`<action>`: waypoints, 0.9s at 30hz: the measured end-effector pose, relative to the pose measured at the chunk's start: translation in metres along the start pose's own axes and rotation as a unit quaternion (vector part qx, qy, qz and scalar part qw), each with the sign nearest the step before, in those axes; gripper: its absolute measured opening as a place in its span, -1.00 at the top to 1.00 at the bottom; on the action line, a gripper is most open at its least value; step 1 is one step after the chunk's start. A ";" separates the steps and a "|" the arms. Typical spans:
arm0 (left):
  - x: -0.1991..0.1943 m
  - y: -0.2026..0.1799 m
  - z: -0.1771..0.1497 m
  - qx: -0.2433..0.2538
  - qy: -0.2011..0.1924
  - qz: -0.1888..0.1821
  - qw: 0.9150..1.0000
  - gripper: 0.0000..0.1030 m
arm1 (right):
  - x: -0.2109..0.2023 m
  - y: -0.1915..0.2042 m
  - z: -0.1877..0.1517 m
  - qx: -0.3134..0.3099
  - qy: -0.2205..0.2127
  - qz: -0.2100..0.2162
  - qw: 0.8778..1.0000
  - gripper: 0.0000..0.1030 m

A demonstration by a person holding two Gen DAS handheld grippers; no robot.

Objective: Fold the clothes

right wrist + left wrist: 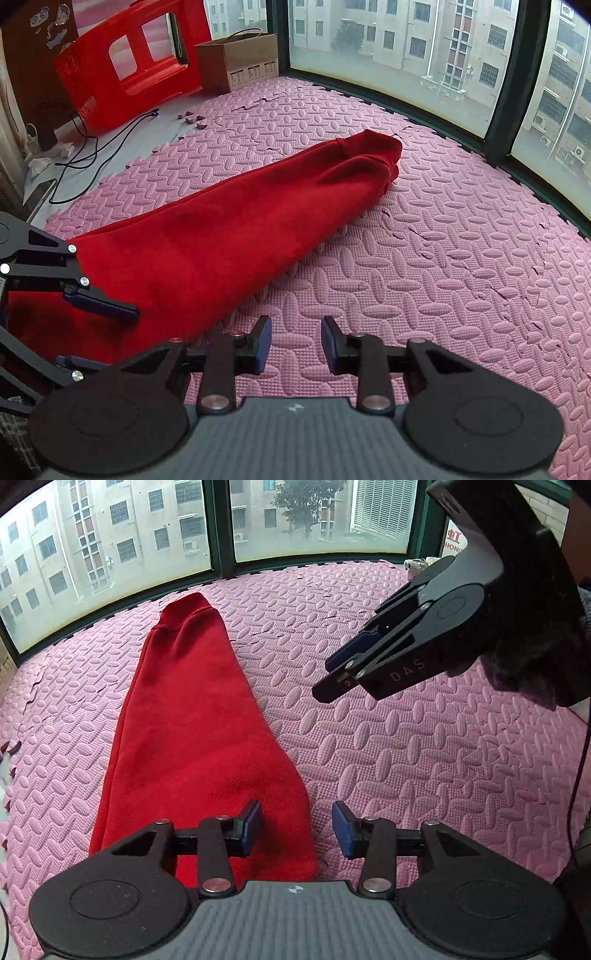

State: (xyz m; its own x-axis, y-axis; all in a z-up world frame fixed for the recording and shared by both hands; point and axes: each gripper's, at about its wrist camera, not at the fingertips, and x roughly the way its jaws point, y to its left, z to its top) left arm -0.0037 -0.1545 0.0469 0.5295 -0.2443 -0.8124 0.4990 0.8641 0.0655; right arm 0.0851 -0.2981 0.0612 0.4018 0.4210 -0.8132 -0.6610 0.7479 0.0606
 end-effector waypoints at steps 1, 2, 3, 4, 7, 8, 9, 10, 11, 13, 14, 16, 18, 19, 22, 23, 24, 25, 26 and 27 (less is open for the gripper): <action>0.004 -0.002 -0.001 0.009 0.002 0.013 1.000 0.32 | 0.000 0.001 -0.005 0.003 -0.001 0.008 1.000 0.44; 0.006 0.000 -0.002 0.005 0.003 0.014 1.000 0.63 | 0.000 0.003 -0.009 0.004 -0.003 0.016 1.000 0.44; 0.007 0.005 -0.002 -0.007 0.005 0.005 1.000 0.76 | 0.000 0.004 -0.013 0.005 -0.006 0.025 1.000 0.44; 0.006 0.012 -0.002 -0.023 0.005 -0.007 1.000 0.80 | 0.000 0.006 -0.017 0.006 -0.008 0.034 0.999 0.44; -0.003 0.037 -0.003 -0.070 -0.007 -0.049 0.996 0.88 | 0.001 0.010 -0.024 0.004 -0.018 0.073 0.997 0.41; -0.006 0.045 -0.004 -0.085 -0.011 -0.062 0.994 0.89 | 0.003 0.012 -0.025 0.001 -0.022 0.085 0.996 0.32; -0.008 0.053 -0.004 -0.099 -0.015 -0.074 0.992 0.89 | 0.004 0.013 -0.026 -0.001 -0.026 0.097 0.995 0.28; -0.010 0.060 -0.005 -0.113 -0.018 -0.087 0.990 0.89 | 0.005 0.015 -0.026 -0.003 -0.030 0.109 0.994 0.22; -0.010 0.068 -0.006 -0.125 -0.018 -0.097 0.987 0.89 | 0.007 0.016 -0.025 -0.003 -0.034 0.121 0.992 0.22; -0.010 0.081 -0.007 -0.148 -0.018 -0.113 0.982 0.89 | 0.010 0.017 -0.023 -0.005 -0.041 0.142 0.989 0.20; -0.009 0.087 -0.008 -0.160 -0.017 -0.122 0.980 0.89 | 0.011 0.017 -0.022 -0.007 -0.042 0.151 0.988 0.10; -0.007 0.098 -0.011 -0.179 -0.015 -0.140 0.974 0.90 | 0.016 0.019 -0.017 -0.013 -0.048 0.169 0.984 0.00; -0.006 0.103 -0.012 -0.190 -0.015 -0.157 0.969 0.89 | 0.022 0.021 -0.012 -0.020 -0.054 0.188 0.980 0.00; -0.005 0.105 -0.012 -0.193 -0.016 -0.165 0.967 0.89 | 0.025 0.022 -0.009 -0.024 -0.057 0.198 0.978 0.00; -0.006 0.110 -0.013 -0.204 -0.021 -0.176 0.963 0.91 | 0.029 0.025 -0.003 -0.035 -0.062 0.207 0.976 -0.04; -0.007 0.114 -0.013 -0.210 -0.026 -0.178 0.961 0.90 | 0.031 0.026 -0.001 -0.040 -0.064 0.209 0.975 -0.04; -0.008 0.117 -0.012 -0.215 -0.031 -0.180 0.960 0.90 | 0.031 0.026 0.000 -0.044 -0.066 0.211 0.974 -0.04; -0.008 0.120 -0.012 -0.218 -0.035 -0.178 0.959 0.90 | 0.031 0.026 0.001 -0.047 -0.068 0.214 0.973 -0.05; -0.008 0.123 -0.012 -0.220 -0.036 -0.174 0.959 0.90 | 0.031 0.026 0.002 -0.050 -0.069 0.216 0.973 -0.05; -0.007 0.127 -0.011 -0.223 -0.035 -0.170 0.959 0.90 | 0.030 0.026 0.004 -0.053 -0.070 0.218 0.972 -0.06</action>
State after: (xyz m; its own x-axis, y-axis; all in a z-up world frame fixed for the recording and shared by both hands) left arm 0.0482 -0.0384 0.0544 0.4403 -0.5611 -0.7009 0.3172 0.8275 -0.4633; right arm 0.0824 -0.2641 0.0401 0.1473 0.7576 -0.6359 -0.8460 0.4296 0.3159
